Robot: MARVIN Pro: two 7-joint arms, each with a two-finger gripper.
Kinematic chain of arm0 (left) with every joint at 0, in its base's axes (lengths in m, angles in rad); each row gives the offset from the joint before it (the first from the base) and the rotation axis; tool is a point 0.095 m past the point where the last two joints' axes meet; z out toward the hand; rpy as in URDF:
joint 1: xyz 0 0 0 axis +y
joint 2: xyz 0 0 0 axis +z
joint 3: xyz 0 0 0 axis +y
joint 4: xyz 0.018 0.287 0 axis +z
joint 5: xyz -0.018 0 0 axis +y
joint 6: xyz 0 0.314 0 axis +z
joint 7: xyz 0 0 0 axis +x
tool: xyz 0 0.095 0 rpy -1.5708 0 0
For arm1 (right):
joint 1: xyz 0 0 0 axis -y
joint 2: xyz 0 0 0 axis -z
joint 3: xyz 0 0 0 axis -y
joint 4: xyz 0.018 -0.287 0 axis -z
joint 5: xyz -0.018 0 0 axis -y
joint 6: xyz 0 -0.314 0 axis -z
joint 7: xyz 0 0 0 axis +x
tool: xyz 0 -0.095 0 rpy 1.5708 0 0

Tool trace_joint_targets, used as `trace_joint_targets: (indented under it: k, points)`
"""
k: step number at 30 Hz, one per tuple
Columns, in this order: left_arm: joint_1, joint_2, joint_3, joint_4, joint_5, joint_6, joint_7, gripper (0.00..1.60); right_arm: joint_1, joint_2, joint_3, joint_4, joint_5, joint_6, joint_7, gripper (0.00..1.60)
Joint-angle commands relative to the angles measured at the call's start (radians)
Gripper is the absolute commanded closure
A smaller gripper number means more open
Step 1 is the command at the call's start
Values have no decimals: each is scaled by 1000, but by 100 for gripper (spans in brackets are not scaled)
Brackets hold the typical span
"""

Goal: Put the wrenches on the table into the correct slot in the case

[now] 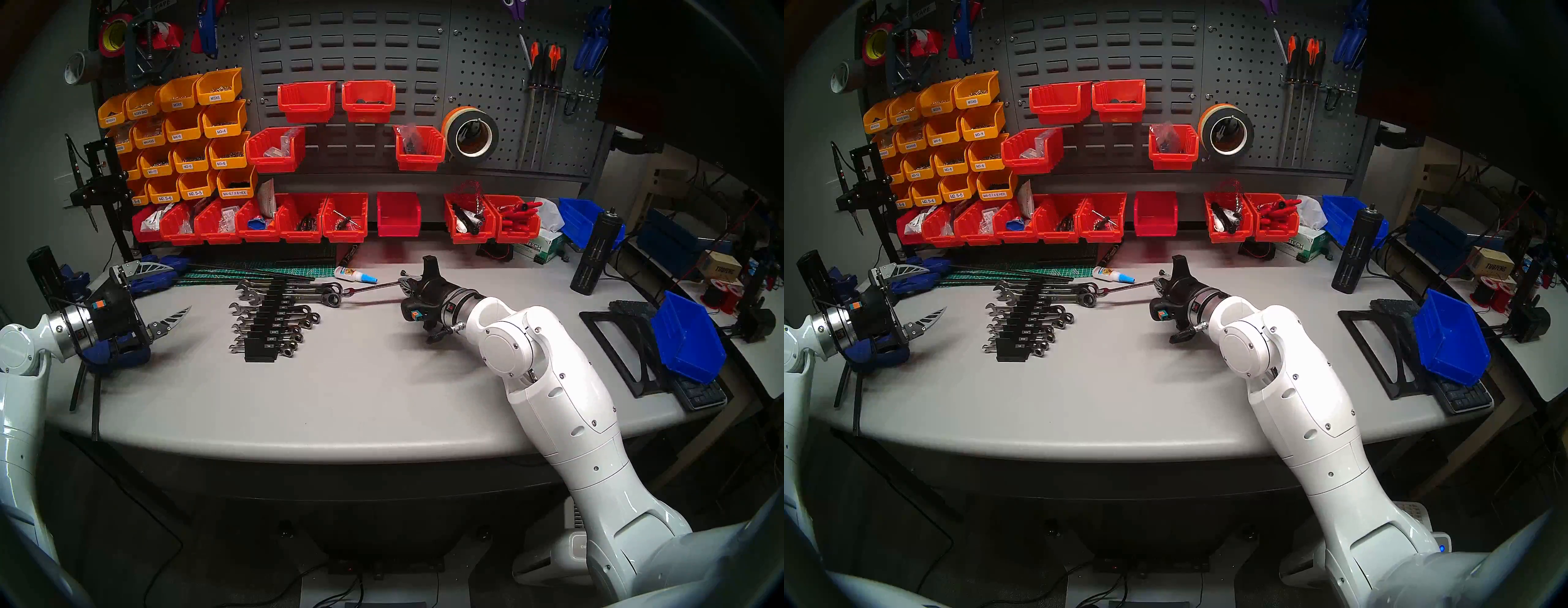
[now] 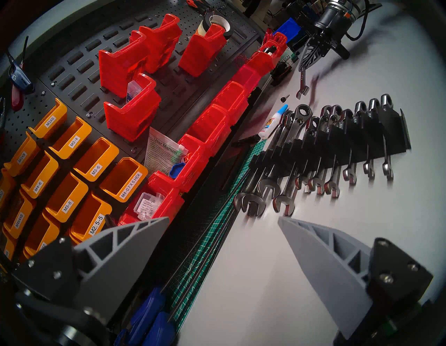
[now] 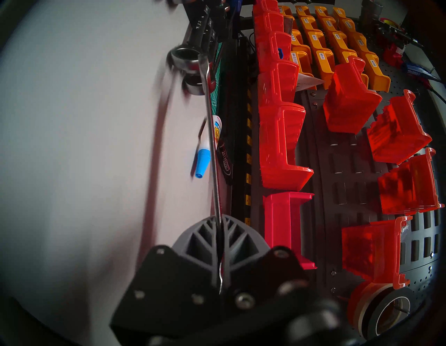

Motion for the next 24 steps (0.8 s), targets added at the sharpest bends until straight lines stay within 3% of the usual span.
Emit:
trace_joint_targets:
  k: [1, 24]
  points:
    - [-21, 13, -18, -13, -14, 2, 6, 0, 37, -14, 17, -20, 1, 4, -22, 160]
    - [-21, 13, -18, -12, -12, 1, 6, 0, 101, -50, 41, -1, 2, -14, -41, 160]
